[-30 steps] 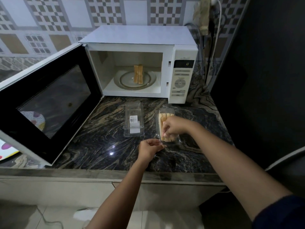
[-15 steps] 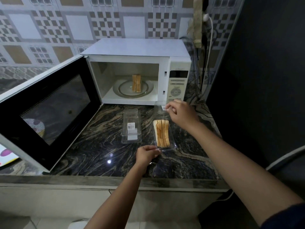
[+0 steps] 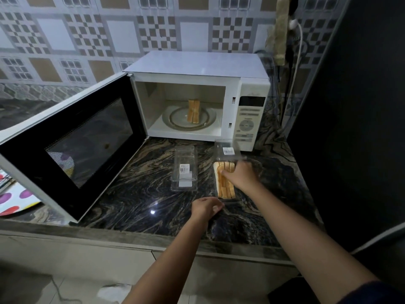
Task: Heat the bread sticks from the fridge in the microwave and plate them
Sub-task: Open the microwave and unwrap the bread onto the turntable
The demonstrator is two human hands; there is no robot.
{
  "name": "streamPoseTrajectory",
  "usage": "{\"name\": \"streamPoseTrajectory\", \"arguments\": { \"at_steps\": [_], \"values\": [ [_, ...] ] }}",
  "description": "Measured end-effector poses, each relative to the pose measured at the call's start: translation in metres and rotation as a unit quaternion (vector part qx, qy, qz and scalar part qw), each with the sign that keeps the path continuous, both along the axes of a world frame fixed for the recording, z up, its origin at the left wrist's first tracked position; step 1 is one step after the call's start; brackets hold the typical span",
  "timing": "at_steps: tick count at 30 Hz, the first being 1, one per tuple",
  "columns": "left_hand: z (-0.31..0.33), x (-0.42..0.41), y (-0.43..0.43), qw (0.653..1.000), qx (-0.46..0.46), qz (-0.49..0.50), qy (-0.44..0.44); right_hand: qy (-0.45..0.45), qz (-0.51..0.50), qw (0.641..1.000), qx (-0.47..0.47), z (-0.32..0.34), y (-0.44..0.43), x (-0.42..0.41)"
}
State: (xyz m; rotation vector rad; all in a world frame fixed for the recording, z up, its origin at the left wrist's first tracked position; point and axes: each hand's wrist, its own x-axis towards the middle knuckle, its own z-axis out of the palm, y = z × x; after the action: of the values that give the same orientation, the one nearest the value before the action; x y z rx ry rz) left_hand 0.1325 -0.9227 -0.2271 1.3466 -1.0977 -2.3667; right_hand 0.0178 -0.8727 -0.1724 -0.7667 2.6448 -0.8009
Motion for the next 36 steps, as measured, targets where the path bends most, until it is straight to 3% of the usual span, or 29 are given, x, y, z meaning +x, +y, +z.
{"name": "streamPoseTrajectory", "arguments": {
  "at_steps": [10,18,24,29,36],
  "values": [
    [-0.011,-0.001,-0.001,0.998,0.02,0.033,0.053,-0.172,-0.096,0.976,-0.096,-0.036,-0.028,0.016],
    [-0.013,-0.003,-0.001,0.998,0.013,0.02,0.051,-0.145,-0.156,0.971,-0.111,-0.045,-0.036,0.017],
    [-0.012,-0.005,0.001,0.997,0.034,0.053,0.037,-0.113,-0.124,0.983,-0.07,-0.031,-0.028,0.006],
    [-0.01,-0.005,-0.001,0.996,0.053,0.06,0.032,-0.148,-0.1,0.982,-0.066,-0.019,-0.022,-0.005],
    [-0.005,-0.008,-0.005,1.0,-0.005,0.022,-0.017,-0.172,-0.066,0.982,-0.026,-0.001,0.011,-0.02]
  ]
}}
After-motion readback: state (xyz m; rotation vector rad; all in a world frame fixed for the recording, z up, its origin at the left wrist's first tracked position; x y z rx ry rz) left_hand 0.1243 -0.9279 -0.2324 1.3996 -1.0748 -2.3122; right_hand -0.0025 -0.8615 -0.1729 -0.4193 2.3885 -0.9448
